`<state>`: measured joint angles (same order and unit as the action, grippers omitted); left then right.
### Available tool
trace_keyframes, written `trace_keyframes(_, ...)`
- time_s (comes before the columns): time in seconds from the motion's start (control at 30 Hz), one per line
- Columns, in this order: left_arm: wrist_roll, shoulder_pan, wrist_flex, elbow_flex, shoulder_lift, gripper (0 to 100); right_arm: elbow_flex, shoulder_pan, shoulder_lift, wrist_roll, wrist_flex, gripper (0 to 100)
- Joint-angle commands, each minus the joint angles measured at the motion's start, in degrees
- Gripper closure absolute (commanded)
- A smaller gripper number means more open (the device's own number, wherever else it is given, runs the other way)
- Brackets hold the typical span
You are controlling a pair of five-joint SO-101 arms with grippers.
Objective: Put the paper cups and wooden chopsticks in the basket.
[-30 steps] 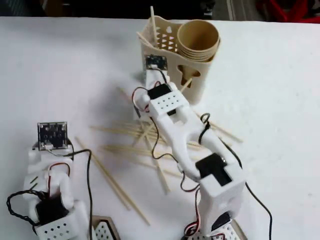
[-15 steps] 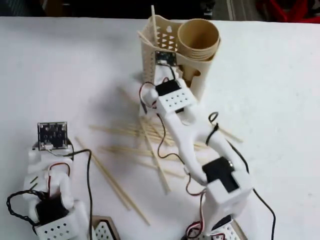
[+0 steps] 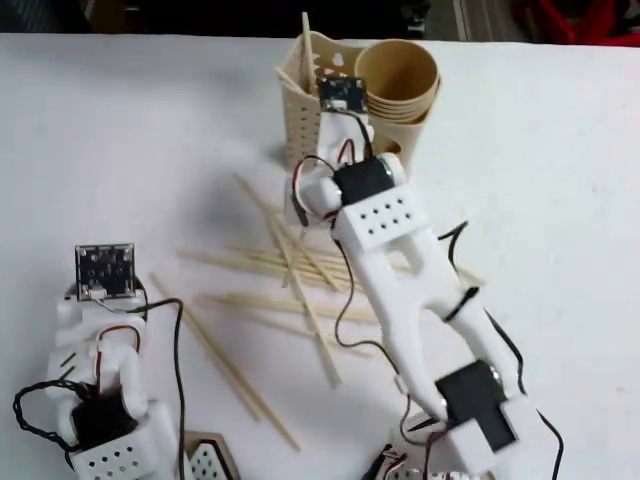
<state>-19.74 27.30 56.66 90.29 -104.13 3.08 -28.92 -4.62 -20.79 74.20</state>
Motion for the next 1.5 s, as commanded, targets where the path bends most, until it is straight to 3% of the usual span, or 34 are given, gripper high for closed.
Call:
trace_keyframes(0.0,0.18,0.66,-1.67,-0.18,-0.57,86,-2.46,0.22,-8.22,1.76,-0.31,97.9)
trace_keyframes(0.33,0.18,0.66,-1.67,-0.18,-0.57,86,-15.38,0.92,-10.77,9.41,-4.53,97.9)
trace_keyframes(0.77,0.18,0.66,-1.67,-0.18,-0.57,86,-24.88,8.04,-1.19,20.22,-27.21,98.0)
trace_keyframes(1.03,0.18,0.66,-1.67,-0.18,-0.57,86,-25.67,9.27,6.2,26.99,-35.56,98.0)
trace_keyframes(1.3,0.18,0.66,-1.67,-0.18,-0.57,86,-25.41,9.19,9.8,32.53,-34.07,97.5)
trace_keyframes(1.47,0.18,0.66,-1.67,-0.18,-0.57,86,-25.76,8.31,8.84,32.88,-28.18,84.7)
